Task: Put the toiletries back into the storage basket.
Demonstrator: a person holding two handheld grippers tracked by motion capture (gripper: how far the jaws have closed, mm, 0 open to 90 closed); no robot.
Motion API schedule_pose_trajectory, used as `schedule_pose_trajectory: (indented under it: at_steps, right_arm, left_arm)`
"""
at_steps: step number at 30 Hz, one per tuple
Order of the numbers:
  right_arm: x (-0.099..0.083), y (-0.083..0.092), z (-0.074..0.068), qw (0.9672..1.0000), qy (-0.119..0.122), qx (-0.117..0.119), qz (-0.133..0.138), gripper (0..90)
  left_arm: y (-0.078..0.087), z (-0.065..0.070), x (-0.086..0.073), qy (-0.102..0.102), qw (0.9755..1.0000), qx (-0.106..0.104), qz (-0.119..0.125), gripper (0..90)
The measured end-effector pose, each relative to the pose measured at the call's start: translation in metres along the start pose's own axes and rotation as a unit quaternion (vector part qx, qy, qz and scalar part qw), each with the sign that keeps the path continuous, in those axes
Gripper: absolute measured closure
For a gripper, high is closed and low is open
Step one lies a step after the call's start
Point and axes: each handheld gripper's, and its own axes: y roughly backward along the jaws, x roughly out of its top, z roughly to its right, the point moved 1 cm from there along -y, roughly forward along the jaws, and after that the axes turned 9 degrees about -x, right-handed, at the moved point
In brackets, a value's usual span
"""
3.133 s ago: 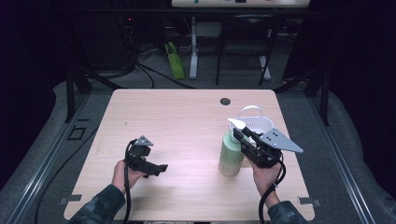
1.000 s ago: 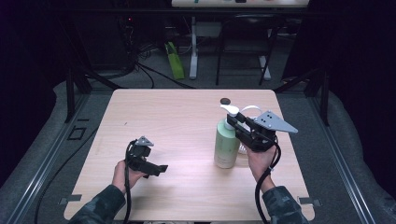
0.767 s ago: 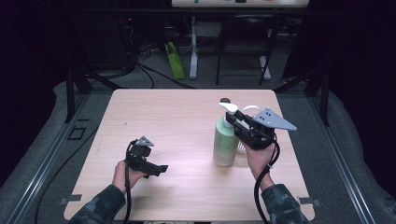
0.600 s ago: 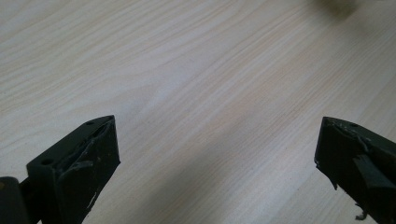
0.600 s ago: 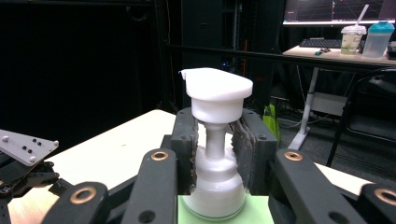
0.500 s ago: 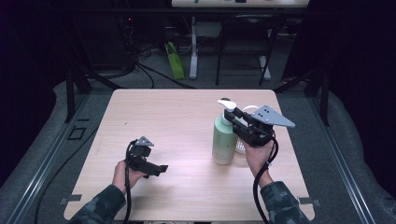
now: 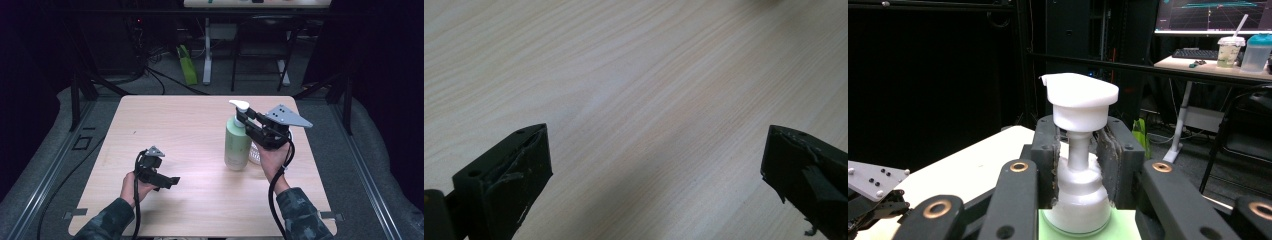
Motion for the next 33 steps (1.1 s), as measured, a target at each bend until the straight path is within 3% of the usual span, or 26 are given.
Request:
schedule_pose_trajectory:
  at_steps: [21,33]
  right_arm:
    - [0.034,-0.010,-0.004,0.9997,0.015,0.006,0.016,70.7]
    - [0.055,-0.011,0.000,0.9994,0.021,0.000,0.028,70.7]
  left_arm:
    - [-0.001,0.000,0.000,0.001,1.0000,-0.002,-0.002,0.0]
    - [-0.002,-0.001,0.000,-0.002,1.0000,-0.001,-0.005,0.0]
